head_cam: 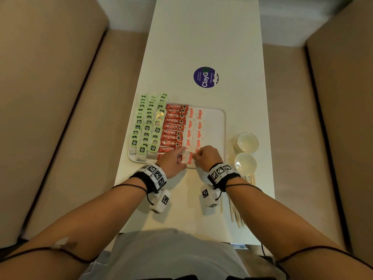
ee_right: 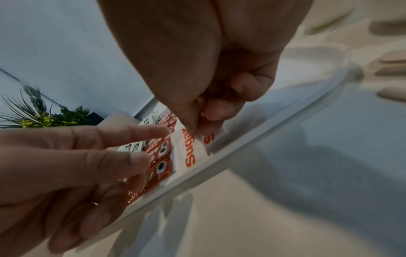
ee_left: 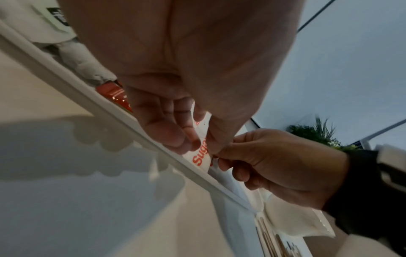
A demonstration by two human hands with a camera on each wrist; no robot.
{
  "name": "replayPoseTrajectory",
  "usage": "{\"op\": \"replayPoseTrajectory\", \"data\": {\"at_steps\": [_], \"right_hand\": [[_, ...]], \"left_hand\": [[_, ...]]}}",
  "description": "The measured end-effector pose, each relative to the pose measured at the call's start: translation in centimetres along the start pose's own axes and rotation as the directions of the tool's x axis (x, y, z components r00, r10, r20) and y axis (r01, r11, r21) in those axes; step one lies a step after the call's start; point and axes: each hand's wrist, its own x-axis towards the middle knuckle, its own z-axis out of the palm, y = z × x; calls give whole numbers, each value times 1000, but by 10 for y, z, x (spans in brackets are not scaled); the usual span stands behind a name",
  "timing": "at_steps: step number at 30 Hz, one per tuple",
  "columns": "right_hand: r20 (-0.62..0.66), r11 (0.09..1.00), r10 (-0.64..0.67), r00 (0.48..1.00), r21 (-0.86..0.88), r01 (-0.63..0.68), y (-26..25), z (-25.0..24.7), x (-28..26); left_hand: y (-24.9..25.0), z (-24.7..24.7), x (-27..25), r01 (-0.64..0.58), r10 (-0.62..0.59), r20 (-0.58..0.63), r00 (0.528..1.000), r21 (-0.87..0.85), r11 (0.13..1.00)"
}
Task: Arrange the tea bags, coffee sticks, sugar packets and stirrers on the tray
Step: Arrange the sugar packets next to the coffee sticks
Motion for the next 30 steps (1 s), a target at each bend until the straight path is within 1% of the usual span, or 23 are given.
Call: {"op": "replayPoseTrajectory", "data": {"at_steps": [3,7,11,13,15,18,22,25,28,30], "right_hand": [[-7,999,21,1000,-39,-21,-3,-2,1],[-13,998,45,999,-51,-46,-5,-3,3],[-34,997,57,998,-45,-58,-5,-4,1],[-59,999,54,997,-6,-54,-3,-7,-1],[-94,997,66,993,40,-62,-1,-13,-3],[-133,994,104,986,51,-98,1,-20,-5],[-106,992,124,987,24,-122,5,-16,-5],[-113,991,134,985,19,-133,3,-15,-5],[-119,993,119,986,26,-117,0,-18,-11],[-119,996,87,989,32,-84,1,-20,-16]], "left_hand": [[8,-2,3,-19,15,42,999,91,996],[14,-2,5,-29,18,60,998,173,984],[20,-4,2,-25,19,46,999,144,989],[20,-4,2,-32,27,43,999,120,992],[19,-5,5,-28,22,54,998,109,994],[18,-7,7,-31,22,76,997,115,993],[18,-6,6,-44,30,101,994,144,989],[16,-5,8,-54,35,116,993,157,986],[15,-5,8,-61,48,101,994,138,989],[14,-5,7,-61,51,78,996,129,990]]}}
